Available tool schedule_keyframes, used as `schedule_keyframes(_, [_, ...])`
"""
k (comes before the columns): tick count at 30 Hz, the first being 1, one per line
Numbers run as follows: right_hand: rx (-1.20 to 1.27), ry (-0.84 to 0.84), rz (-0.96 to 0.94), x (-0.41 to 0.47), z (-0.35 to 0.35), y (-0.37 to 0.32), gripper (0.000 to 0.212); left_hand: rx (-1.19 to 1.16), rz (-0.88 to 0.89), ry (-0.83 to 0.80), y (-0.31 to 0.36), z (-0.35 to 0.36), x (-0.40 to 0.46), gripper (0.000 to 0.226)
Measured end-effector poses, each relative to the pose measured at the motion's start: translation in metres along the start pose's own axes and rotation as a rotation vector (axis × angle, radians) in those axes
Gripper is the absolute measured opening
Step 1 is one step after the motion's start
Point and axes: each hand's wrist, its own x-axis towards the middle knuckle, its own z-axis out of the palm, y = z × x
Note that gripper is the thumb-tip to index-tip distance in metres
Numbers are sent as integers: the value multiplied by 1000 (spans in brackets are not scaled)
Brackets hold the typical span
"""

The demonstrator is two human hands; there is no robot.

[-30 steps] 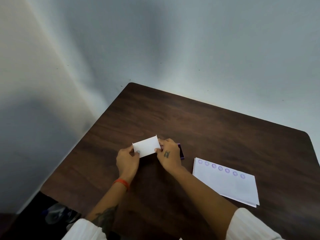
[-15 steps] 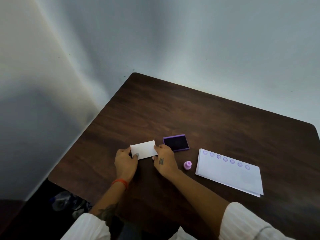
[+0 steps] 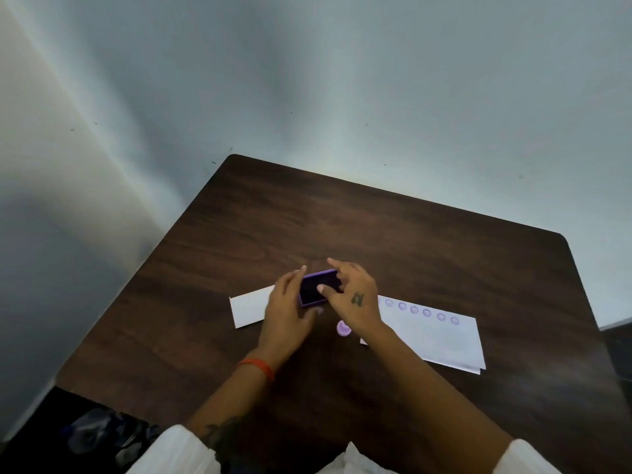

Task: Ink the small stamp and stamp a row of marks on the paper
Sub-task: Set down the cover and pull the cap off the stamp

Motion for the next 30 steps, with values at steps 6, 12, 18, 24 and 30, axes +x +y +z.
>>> schedule_keyframes(6, [5, -39, 100, -29, -25, 34, 65, 54, 2, -273, 5, 33, -9, 79])
schedule_keyframes(12, [-41, -111, 92, -57, -15, 50, 29, 120, 3, -291, -6, 56, -15, 44])
schedule_keyframes(18, [-93, -163, 75, -54, -13, 50, 27, 149, 18, -250, -6, 64, -10, 25])
schedule_keyframes(24, [111, -67, 139, -50, -19, 49, 12, -24, 6, -201, 4, 55, -10, 27])
schedule_keyframes(30, [373, -104, 364, -43, -25, 49, 25, -219, -64, -140, 12, 46, -10, 23])
